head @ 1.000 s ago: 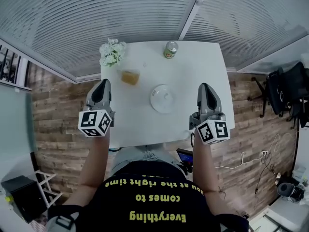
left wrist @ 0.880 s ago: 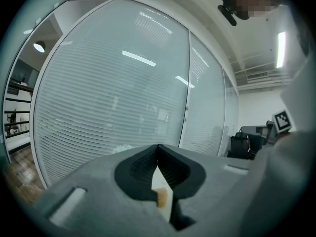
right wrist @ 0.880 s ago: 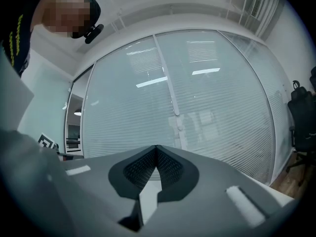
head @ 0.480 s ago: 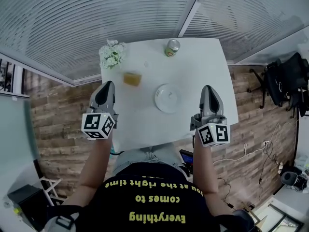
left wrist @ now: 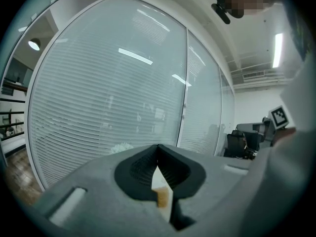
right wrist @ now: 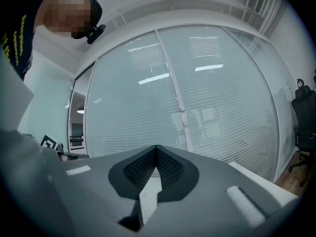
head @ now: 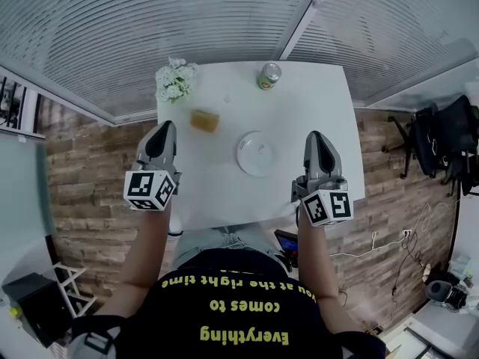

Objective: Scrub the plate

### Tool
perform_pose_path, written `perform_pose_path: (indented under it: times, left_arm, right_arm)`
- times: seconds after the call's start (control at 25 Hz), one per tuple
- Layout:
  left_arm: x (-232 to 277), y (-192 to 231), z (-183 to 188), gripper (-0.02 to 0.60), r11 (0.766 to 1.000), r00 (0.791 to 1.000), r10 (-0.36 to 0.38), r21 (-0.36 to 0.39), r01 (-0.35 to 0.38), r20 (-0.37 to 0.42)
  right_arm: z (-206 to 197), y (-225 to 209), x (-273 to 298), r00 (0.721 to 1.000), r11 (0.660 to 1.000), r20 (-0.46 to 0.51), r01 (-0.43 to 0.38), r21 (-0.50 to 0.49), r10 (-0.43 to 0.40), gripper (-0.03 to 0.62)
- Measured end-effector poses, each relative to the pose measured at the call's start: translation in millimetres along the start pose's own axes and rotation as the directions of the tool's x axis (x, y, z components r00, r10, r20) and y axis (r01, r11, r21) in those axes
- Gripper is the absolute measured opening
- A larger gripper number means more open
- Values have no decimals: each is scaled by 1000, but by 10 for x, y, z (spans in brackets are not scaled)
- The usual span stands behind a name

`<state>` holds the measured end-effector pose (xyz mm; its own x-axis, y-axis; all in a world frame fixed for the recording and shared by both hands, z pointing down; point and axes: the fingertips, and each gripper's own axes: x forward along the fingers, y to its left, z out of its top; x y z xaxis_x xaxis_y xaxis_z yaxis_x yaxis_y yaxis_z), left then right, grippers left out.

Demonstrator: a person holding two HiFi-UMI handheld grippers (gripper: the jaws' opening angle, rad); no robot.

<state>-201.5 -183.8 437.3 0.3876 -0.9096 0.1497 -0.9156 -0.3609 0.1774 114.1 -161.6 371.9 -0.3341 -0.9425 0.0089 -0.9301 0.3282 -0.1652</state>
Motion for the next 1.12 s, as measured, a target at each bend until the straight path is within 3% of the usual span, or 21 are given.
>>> perform_pose_path:
  times: [0.32,0.68,1.12]
  left_arm:
    - [48,-57,-62,2,1000,1000,23,20,-23,1]
    - [190,-176,-164,2,999,1000,-4,54,5,-19]
    - [478,-230,-427,4,993,993,-55,101,66,-108]
  right_arm:
    - [-81,-157,-40,999,999,-17,-28,29,29,6]
    - [-404,-270,-66,993,994,-102,-43,100,53,6]
    - [-872,-419,-77,974,984,-217,-25,178,64,7]
